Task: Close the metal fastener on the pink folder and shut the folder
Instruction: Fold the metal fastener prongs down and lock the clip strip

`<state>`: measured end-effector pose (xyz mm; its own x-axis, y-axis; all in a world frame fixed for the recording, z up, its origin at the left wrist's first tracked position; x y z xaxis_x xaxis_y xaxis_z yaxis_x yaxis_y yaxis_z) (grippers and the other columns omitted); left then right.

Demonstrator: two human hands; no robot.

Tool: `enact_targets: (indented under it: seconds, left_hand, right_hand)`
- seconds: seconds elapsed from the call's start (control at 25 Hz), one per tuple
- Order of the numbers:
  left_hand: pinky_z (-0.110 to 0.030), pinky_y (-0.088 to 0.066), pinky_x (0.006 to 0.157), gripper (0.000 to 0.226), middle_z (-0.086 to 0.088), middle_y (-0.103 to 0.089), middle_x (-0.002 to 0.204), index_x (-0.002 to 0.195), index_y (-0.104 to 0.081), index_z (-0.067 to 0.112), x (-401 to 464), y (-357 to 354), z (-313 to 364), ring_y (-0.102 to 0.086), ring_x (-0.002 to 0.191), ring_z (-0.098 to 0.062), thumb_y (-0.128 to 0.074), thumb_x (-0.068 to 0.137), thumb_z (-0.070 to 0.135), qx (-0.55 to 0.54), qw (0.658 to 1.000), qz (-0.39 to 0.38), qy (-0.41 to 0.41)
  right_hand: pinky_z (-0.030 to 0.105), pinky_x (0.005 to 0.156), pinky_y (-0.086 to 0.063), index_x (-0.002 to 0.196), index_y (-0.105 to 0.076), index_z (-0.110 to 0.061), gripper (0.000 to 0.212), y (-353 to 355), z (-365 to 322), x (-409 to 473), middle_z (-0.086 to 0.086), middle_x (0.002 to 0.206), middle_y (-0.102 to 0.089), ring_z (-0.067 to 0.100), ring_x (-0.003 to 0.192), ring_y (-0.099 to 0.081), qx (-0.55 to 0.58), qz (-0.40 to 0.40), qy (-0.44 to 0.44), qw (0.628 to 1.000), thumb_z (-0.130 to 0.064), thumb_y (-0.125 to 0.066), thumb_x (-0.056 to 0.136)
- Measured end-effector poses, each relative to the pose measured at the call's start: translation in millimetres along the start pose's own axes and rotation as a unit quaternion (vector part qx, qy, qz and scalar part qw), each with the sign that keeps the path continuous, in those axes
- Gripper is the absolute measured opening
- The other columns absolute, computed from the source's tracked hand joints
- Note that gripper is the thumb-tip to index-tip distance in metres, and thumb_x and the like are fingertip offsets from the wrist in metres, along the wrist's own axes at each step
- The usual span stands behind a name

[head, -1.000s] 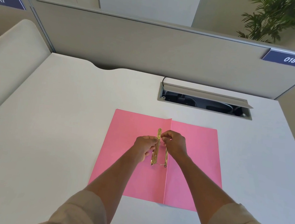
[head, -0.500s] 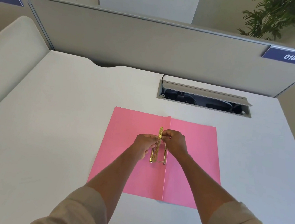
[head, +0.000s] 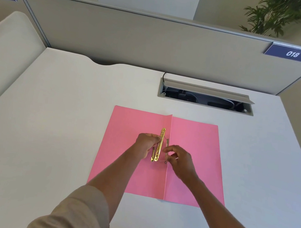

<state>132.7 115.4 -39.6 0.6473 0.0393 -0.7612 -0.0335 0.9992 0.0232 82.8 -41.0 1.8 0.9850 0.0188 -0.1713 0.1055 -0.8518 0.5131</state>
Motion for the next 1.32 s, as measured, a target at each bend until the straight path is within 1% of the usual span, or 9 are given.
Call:
enact_targets:
  seconds: [0.12,0.28,0.48,0.64,0.76,0.96,1.04,1.16,1.32]
  left_hand:
    - [-0.02,-0.034,0.056,0.012,0.004,-0.066,0.077,0.097,-0.073,0.011,0,-2,0,-0.057,0.068,-0.007,-0.075,0.087,0.016,0.006,1.0,0.003,-0.003]
    - [-0.02,-0.033,0.056,0.016,0.002,-0.07,0.083,0.101,-0.074,0.008,1,-2,-1,-0.057,0.068,-0.006,-0.075,0.087,0.017,0.011,1.0,0.01,-0.005]
    - [-0.021,-0.033,0.055,0.016,0.001,-0.069,0.082,0.099,-0.073,0.008,4,-2,-2,-0.057,0.068,-0.007,-0.075,0.086,0.017,0.014,1.0,0.019,-0.004]
    - [-0.023,-0.035,0.056,0.012,-0.003,-0.071,0.088,0.094,-0.073,0.01,5,-2,-3,-0.061,0.071,-0.012,-0.076,0.085,0.018,0.008,1.0,0.02,-0.001]
    - [-0.024,-0.037,0.056,0.017,-0.008,-0.074,0.097,0.099,-0.074,0.007,6,-3,-4,-0.064,0.076,-0.015,-0.077,0.085,0.017,0.0,1.0,0.018,0.0]
    - [-0.024,-0.037,0.056,0.009,-0.002,-0.07,0.084,0.088,-0.073,0.011,8,-2,-4,-0.06,0.069,-0.011,-0.077,0.085,0.018,0.008,1.0,0.019,-0.001]
    - [-0.023,-0.035,0.057,0.012,-0.001,-0.069,0.084,0.092,-0.074,0.01,9,-1,-4,-0.058,0.07,-0.01,-0.077,0.085,0.019,0.015,1.0,0.02,0.001]
    - [-0.023,-0.033,0.056,0.015,-0.001,-0.071,0.089,0.097,-0.074,0.009,10,-3,-5,-0.058,0.07,-0.009,-0.077,0.085,0.019,0.018,1.0,0.016,0.002]
    - [-0.022,-0.034,0.055,0.008,0.001,-0.068,0.079,0.089,-0.073,0.011,9,-3,-5,-0.058,0.067,-0.008,-0.076,0.086,0.017,0.014,1.0,0.021,0.002]
  right_hand:
    - [0.009,0.074,-0.047,0.102,-0.077,-0.023,0.032,-13,0,-24,-0.014,0.104,-0.073,0.002,0.081,-0.065,-0.007,-0.038,0.042,0.998,0.002,-0.074,0.082]
    - [0.014,0.076,-0.05,0.096,-0.078,-0.02,0.026,-19,-6,-24,-0.016,0.096,-0.074,0.001,0.086,-0.068,0.007,-0.002,0.068,0.998,0.002,-0.073,0.083]
    - [0.015,0.065,-0.048,0.089,-0.073,-0.02,0.018,-10,0,-14,-0.013,0.077,-0.07,0.002,0.066,-0.06,0.037,0.075,-0.005,0.997,-0.004,-0.065,0.09]
    - [0.033,0.061,-0.055,0.089,-0.07,-0.017,0.022,-13,14,-1,0.004,0.074,-0.07,0.015,0.06,-0.062,0.121,0.082,-0.123,0.982,0.0,-0.056,0.091]
    - [0.027,0.065,-0.05,0.096,-0.072,-0.014,0.022,-19,17,4,-0.003,0.082,-0.068,0.015,0.07,-0.061,0.078,0.058,-0.129,0.987,0.0,-0.056,0.091]
    - [0.013,0.061,-0.049,0.097,-0.072,-0.017,0.029,-16,22,-7,-0.003,0.086,-0.071,0.004,0.061,-0.061,0.047,0.006,-0.077,0.996,0.004,-0.052,0.092]
    - [0.01,0.068,-0.048,0.094,-0.074,-0.022,0.028,-18,19,-14,-0.009,0.092,-0.073,-0.002,0.069,-0.062,0.002,-0.032,-0.033,0.999,0.002,-0.061,0.088]
    - [0.017,0.07,-0.049,0.086,-0.077,-0.022,0.022,-18,15,-16,-0.011,0.087,-0.074,0.0,0.074,-0.062,-0.014,-0.03,-0.007,0.999,-0.001,-0.069,0.085]
    - [0.032,0.064,-0.053,0.087,-0.073,-0.021,0.021,-12,17,-6,-0.005,0.072,-0.071,0.017,0.063,-0.063,0.014,0.035,-0.067,0.997,-0.003,-0.062,0.086]
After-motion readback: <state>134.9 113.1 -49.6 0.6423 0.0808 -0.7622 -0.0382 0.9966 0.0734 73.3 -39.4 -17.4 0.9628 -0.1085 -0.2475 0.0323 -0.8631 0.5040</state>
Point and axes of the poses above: each hand's wrist, its own x-axis towards the middle knuckle, its own y-axis out of the back of the hand, z = x × y, the point moved 8 cm from there along x, towards the middle knuckle
